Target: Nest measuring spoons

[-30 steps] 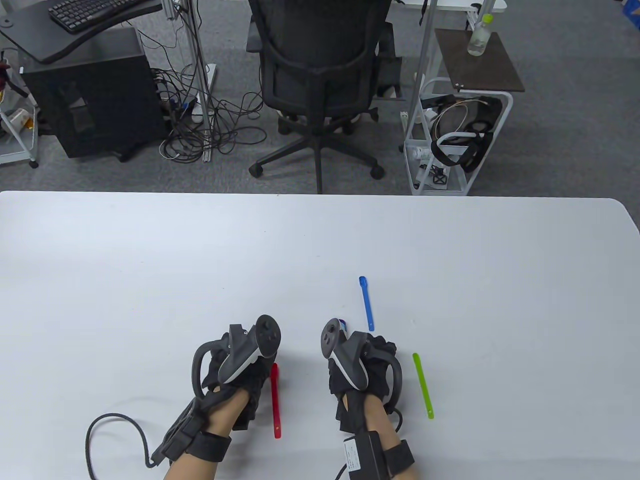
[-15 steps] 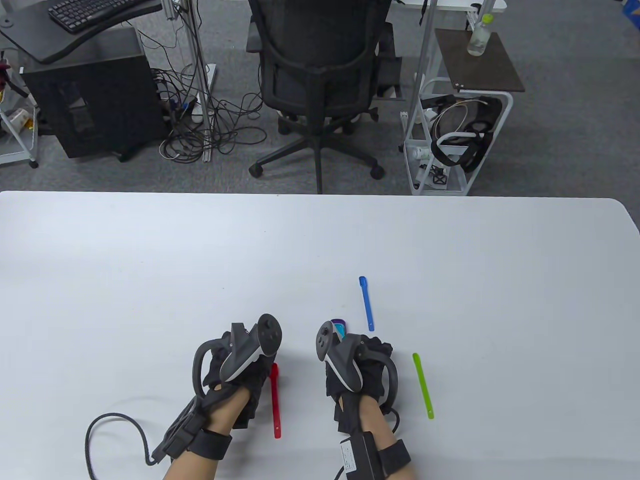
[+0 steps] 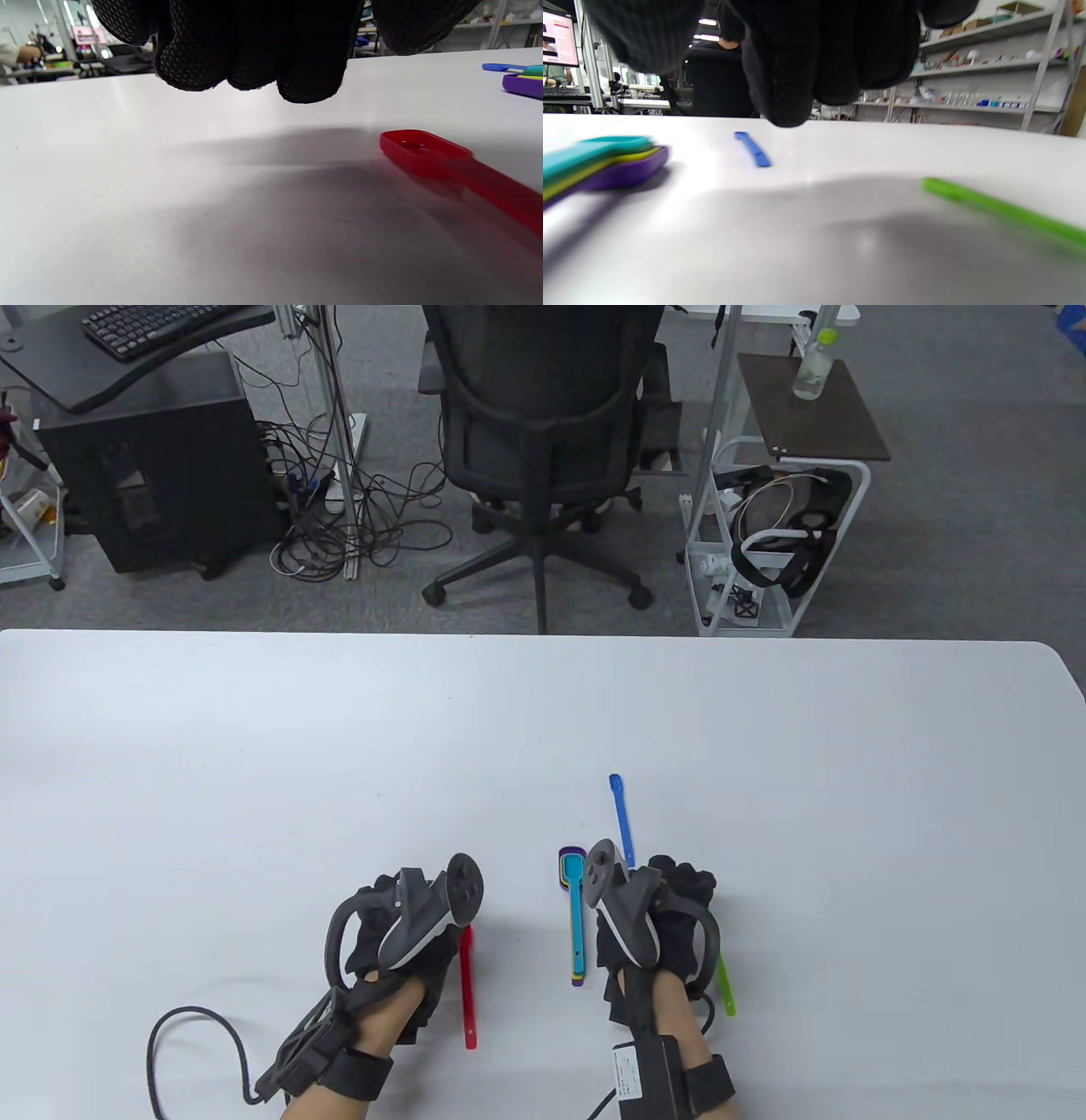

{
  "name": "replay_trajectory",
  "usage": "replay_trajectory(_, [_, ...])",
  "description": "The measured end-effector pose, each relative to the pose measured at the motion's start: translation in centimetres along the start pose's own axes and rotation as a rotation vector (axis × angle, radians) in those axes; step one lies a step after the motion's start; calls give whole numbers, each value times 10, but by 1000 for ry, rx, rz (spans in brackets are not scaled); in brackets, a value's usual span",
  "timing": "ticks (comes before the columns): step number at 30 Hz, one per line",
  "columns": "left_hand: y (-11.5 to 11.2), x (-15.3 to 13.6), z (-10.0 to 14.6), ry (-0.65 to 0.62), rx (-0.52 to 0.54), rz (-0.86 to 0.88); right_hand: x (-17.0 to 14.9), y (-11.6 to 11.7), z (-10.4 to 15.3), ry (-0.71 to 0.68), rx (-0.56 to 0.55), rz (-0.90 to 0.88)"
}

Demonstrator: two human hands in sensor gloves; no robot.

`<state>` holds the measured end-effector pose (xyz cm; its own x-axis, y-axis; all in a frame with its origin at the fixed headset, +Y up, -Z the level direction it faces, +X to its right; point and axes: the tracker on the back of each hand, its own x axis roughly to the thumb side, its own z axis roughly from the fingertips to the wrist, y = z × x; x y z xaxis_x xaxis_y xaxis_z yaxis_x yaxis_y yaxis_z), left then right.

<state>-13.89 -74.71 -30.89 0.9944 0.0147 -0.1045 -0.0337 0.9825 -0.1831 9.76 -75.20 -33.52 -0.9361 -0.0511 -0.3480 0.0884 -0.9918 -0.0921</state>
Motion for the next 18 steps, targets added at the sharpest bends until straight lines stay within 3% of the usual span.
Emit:
replay_trajectory(7, [-1,0,3,44,-37,-42,-35,-3,-10,96,27,-36])
replay_trajectory(18, [-6,12,14,37,-108,-82,-60,3,-17,147,105,-74])
